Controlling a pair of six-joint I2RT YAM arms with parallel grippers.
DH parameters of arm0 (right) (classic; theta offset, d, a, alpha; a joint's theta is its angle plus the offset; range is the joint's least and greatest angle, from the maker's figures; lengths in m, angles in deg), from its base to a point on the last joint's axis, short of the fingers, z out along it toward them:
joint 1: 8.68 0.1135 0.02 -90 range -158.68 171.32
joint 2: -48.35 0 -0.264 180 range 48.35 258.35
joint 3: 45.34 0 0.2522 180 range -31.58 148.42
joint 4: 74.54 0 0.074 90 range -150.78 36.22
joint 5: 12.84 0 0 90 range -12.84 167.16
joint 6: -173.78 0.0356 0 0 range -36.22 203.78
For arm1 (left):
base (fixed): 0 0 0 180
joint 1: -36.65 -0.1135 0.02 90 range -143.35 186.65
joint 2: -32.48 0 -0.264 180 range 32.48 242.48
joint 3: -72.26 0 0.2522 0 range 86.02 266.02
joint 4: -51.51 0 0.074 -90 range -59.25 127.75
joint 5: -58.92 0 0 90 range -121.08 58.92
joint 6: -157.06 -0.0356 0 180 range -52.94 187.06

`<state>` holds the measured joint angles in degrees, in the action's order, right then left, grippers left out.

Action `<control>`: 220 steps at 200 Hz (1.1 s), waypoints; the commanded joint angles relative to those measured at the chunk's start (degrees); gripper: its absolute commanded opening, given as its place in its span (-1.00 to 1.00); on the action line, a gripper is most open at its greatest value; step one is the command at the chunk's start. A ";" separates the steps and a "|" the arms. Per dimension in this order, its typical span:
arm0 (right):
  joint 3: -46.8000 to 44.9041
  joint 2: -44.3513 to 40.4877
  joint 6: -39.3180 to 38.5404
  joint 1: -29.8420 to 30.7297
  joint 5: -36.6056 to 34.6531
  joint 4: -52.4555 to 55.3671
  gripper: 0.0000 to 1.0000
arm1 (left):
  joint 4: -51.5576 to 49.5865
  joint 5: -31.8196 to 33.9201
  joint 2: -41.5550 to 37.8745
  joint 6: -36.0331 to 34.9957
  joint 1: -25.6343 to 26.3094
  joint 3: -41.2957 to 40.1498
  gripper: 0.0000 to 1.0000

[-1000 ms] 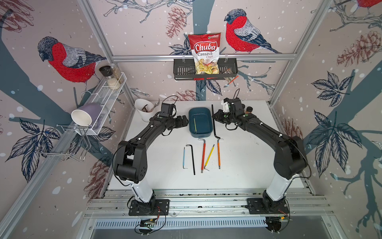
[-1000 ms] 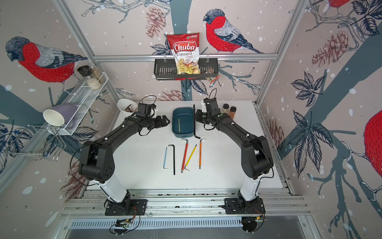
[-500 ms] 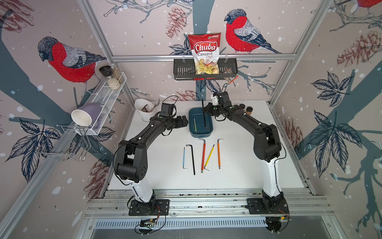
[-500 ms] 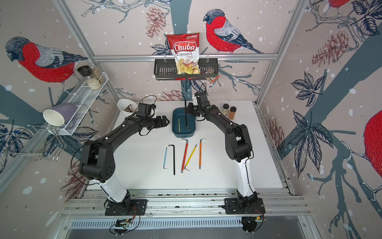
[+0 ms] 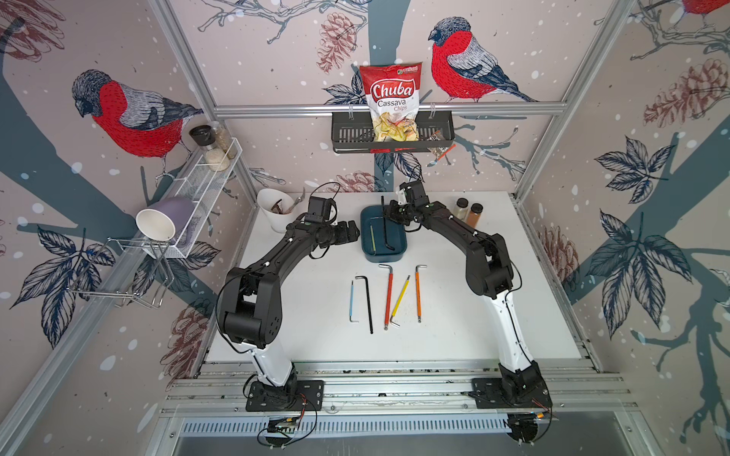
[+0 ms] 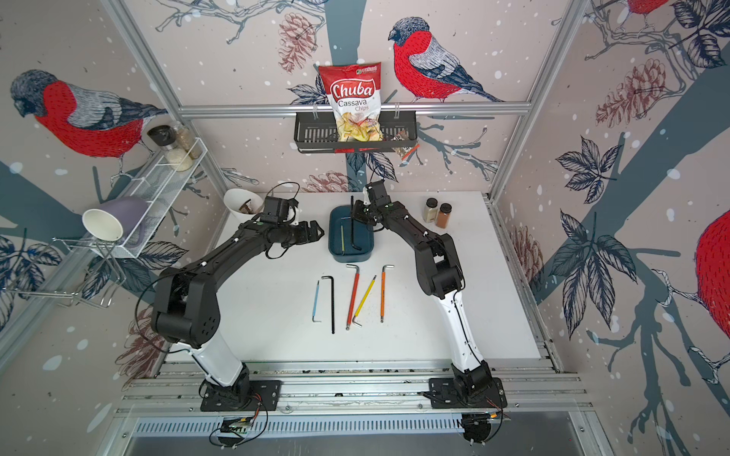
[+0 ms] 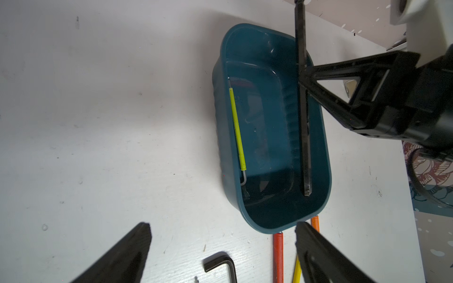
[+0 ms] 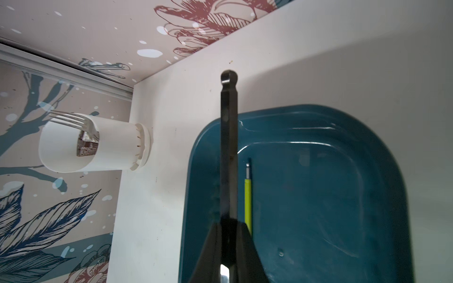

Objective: Put the hex key on the desktop into the storage box
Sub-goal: Place the Allen key in the storage box.

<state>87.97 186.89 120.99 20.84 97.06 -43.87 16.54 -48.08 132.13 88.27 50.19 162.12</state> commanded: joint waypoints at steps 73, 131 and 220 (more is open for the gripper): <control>-0.40 2.01 -3.88 1.23 -2.50 0.12 -0.42 | 0.26 -0.84 0.06 0.19 -0.05 -0.14 0.91; -1.36 -4.64 -6.68 1.44 -4.41 3.03 0.05 | 0.32 -0.33 0.02 -0.28 -0.01 -0.33 0.91; -36.22 -37.40 -8.78 2.65 -15.07 -5.30 0.11 | 5.15 -2.34 -8.84 -1.38 0.69 -7.25 0.91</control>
<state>62.86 157.32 112.40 23.50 85.87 -43.63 18.70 -48.91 126.25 88.07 50.50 157.40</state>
